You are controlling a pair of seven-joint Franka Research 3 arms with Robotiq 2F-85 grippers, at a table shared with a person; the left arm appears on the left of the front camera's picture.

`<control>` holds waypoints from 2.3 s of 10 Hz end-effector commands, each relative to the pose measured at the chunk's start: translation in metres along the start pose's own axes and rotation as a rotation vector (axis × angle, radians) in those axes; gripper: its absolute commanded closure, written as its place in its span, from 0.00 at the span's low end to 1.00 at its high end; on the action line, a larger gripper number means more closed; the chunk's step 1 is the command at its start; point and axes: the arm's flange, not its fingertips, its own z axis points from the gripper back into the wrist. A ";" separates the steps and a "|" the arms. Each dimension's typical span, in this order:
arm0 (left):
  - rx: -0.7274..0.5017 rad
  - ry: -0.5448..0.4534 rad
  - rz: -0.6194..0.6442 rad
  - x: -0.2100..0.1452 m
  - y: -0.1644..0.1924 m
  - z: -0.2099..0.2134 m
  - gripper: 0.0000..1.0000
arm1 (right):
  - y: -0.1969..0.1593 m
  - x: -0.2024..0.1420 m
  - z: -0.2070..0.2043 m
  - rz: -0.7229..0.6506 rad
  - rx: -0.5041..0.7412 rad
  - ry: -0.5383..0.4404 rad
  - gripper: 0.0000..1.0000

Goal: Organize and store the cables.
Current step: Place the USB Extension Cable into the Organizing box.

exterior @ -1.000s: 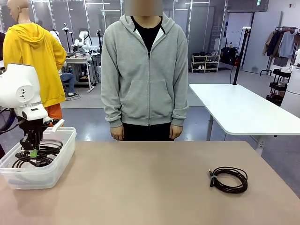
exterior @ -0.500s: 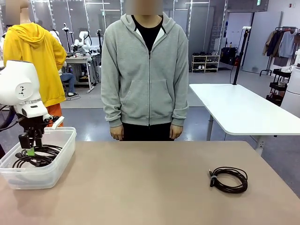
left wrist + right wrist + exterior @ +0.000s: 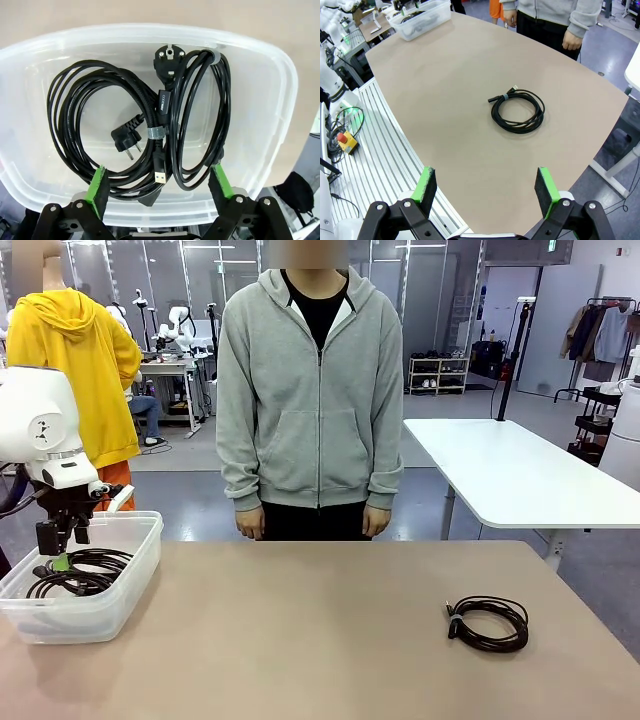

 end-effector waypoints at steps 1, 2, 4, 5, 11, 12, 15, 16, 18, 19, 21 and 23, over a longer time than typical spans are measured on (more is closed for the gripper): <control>0.001 0.001 -0.001 0.000 0.000 0.001 0.00 | 0.000 0.000 0.001 0.019 0.003 -0.016 0.00; 0.001 0.001 -0.001 0.000 0.000 0.001 0.00 | 0.000 0.000 0.001 0.019 0.003 -0.016 0.00; 0.001 0.001 -0.001 0.000 0.000 0.001 0.00 | 0.000 0.000 0.001 0.019 0.003 -0.016 0.00; 0.001 0.001 -0.001 0.000 0.000 0.001 0.00 | 0.000 0.000 0.001 0.019 0.003 -0.016 0.00; 0.001 0.001 -0.001 0.000 0.000 0.001 0.00 | 0.000 0.000 0.001 0.019 0.003 -0.016 0.00; 0.001 0.001 -0.001 0.000 0.000 0.001 0.00 | 0.000 0.000 0.001 0.019 0.003 -0.016 0.00; 0.035 -0.089 0.048 0.002 -0.012 0.025 0.00 | 0.000 0.000 0.001 0.019 0.003 -0.016 0.00; 0.070 -0.130 0.157 -0.013 -0.028 0.047 0.00 | 0.000 0.000 0.001 0.019 0.003 -0.016 0.00; 0.125 -0.363 0.364 -0.052 -0.074 0.086 0.00 | 0.000 0.000 0.001 0.019 0.003 -0.016 0.00; 0.124 -0.499 0.432 -0.074 -0.102 0.101 0.00 | 0.000 0.000 0.001 0.019 0.003 -0.016 0.00; 0.134 -0.663 0.480 -0.106 -0.141 0.105 0.00 | 0.000 0.000 0.001 0.019 0.003 -0.016 0.00; 0.109 -0.765 0.506 -0.129 -0.177 0.092 0.00 | 0.000 0.000 0.001 0.019 0.003 -0.016 0.00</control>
